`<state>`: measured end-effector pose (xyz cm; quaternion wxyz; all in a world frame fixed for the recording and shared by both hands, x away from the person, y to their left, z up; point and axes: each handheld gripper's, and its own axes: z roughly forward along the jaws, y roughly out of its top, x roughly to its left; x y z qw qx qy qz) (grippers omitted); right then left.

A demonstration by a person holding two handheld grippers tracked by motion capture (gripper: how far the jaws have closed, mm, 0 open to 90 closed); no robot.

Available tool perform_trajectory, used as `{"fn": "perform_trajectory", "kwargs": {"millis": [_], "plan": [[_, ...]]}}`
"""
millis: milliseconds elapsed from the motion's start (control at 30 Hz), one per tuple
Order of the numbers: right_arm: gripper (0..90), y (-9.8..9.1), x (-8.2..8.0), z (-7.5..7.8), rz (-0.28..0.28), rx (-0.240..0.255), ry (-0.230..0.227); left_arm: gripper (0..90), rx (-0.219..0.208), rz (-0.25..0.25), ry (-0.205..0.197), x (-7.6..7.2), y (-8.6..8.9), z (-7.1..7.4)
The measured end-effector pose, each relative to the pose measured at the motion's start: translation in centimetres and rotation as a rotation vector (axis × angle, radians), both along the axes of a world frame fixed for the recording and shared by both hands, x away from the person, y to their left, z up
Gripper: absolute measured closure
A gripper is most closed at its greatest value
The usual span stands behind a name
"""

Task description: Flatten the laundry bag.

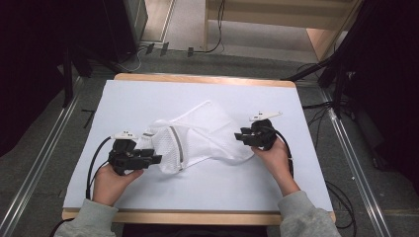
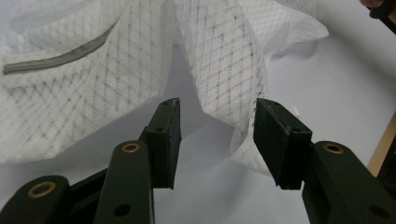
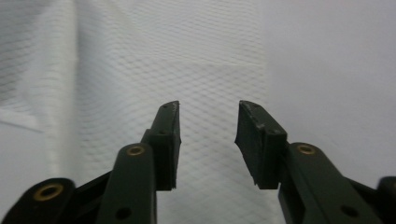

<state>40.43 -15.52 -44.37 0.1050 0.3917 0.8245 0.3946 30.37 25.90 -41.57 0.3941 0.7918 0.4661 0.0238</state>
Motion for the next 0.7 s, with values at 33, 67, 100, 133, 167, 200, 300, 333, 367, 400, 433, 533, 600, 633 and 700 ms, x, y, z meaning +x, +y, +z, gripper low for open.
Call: {"fn": "perform_trajectory", "kwargs": {"millis": [33, 67, 100, 133, 167, 200, 300, 333, 367, 400, 433, 533, 600, 633, 700], "plan": [[58.2, -0.2, 0.4, -0.2, -0.009, 0.000, 0.001, 52.3, 0.004, -0.001, 0.002, 0.1, -0.2, -0.1], [55.6, -0.4, 0.8, -0.4, -0.029, -0.003, 0.012, 52.2, 0.013, -0.006, -0.001, 0.1, -0.5, -0.3], [54.4, -0.6, 1.2, -0.8, -0.044, 0.000, 0.005, 52.1, 0.021, -0.010, -0.001, 0.2, -0.7, -0.4], [54.5, -0.8, 1.6, -1.1, -0.055, 0.006, 0.009, 52.2, 0.026, -0.011, 0.001, 0.4, -0.9, -0.5], [54.5, -0.9, 1.8, -1.3, -0.070, 0.006, 0.020, 52.3, 0.026, -0.012, 0.005, 0.6, -1.0, -0.7], [54.1, -0.9, 2.3, -1.6, -0.076, -0.010, 0.029, 52.8, 0.022, -0.008, 0.010, 0.7, -1.1, -0.8], [52.9, -0.9, 2.9, -2.1, -0.090, -0.042, 0.033, 55.8, 0.026, -0.017, 0.026, 1.1, -1.4, -1.3], [53.4, -0.9, 3.1, -2.3, -0.090, -0.043, 0.034, 59.5, 0.025, -0.018, 0.028, 1.1, -1.5, -1.4], [53.7, -0.9, 3.3, -2.5, -0.089, -0.040, 0.040, 63.9, 0.019, -0.023, 0.031, 1.2, -1.5, -1.5], [53.6, -0.7, 3.5, -2.8, -0.086, -0.056, 0.049, 66.9, 0.009, -0.024, 0.033, 1.3, -1.6, -1.6], [54.9, -0.5, 3.5, -2.9, -0.079, -0.066, 0.042, 72.6, 0.006, -0.033, 0.037, 1.3, -1.6, -1.6], [62.2, -0.1, 3.4, -2.9, -0.077, -0.097, 0.011, 82.0, 0.013, -0.054, 0.044, 1.4, -1.6, -1.7], [66.7, 0.2, 3.2, -2.9, -0.083, -0.105, 0.009, 87.1, 0.016, -0.062, 0.054, 1.5, -1.5, -1.8], [68.0, 0.2, 3.2, -2.9, -0.083, -0.107, 0.003, 88.6, 0.010, -0.057, 0.058, 1.6, -1.4, -1.8], [75.0, 0.3, 3.0, -2.8, -0.074, -0.104, 0.012, 89.8, 0.007, -0.054, 0.065, 1.7, -1.1, -1.7]]}}
